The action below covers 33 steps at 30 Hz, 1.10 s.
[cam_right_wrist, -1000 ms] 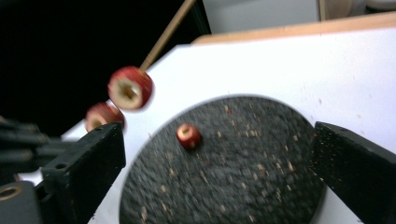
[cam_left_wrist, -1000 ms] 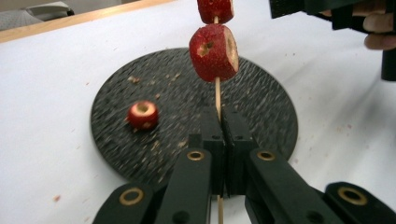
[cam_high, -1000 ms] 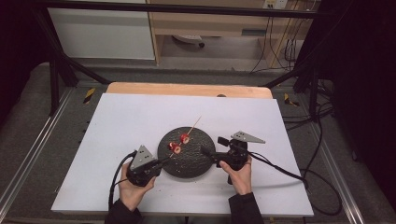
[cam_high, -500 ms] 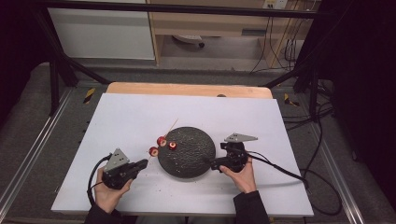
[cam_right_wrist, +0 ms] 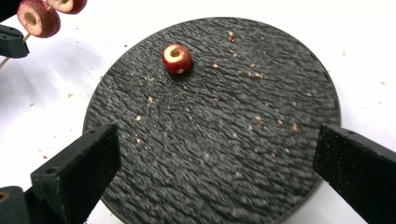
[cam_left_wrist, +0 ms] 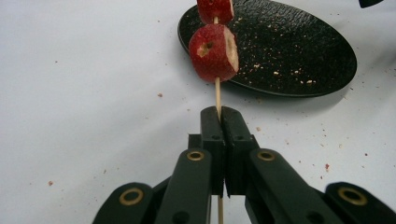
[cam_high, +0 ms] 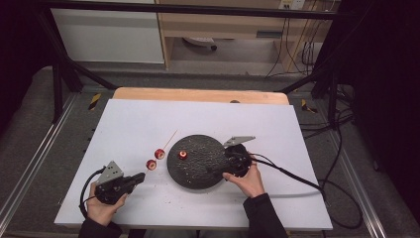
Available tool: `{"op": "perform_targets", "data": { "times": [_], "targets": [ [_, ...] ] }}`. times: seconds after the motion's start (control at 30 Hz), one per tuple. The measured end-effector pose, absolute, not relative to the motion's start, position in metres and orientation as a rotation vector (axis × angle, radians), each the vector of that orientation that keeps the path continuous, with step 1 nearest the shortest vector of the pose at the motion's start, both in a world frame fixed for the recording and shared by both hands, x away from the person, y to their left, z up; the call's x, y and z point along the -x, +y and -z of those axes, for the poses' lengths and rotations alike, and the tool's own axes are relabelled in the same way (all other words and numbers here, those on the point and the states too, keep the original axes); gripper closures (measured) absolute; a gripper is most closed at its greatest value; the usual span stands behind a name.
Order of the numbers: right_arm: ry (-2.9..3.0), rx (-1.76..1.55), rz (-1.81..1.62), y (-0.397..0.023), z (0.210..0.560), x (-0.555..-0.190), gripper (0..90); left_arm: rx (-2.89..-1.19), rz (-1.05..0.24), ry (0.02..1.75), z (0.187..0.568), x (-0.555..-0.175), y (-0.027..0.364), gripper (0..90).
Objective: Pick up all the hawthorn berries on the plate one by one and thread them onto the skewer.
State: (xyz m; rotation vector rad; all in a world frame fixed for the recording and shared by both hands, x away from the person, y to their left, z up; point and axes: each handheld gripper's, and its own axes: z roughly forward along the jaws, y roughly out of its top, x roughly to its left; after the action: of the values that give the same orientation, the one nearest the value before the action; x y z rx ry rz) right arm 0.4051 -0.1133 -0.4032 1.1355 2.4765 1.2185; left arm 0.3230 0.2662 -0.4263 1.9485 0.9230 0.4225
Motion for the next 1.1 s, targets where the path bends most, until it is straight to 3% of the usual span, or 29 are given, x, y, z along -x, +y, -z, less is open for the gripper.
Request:
{"op": "perform_targets", "data": {
  "times": [1.1],
  "targets": [
    [2.66,-1.019,-0.973,-0.032,0.392,-0.457,4.0,-1.959,-0.428,0.951,0.431,-0.327,0.274,88.5]
  ]
}}
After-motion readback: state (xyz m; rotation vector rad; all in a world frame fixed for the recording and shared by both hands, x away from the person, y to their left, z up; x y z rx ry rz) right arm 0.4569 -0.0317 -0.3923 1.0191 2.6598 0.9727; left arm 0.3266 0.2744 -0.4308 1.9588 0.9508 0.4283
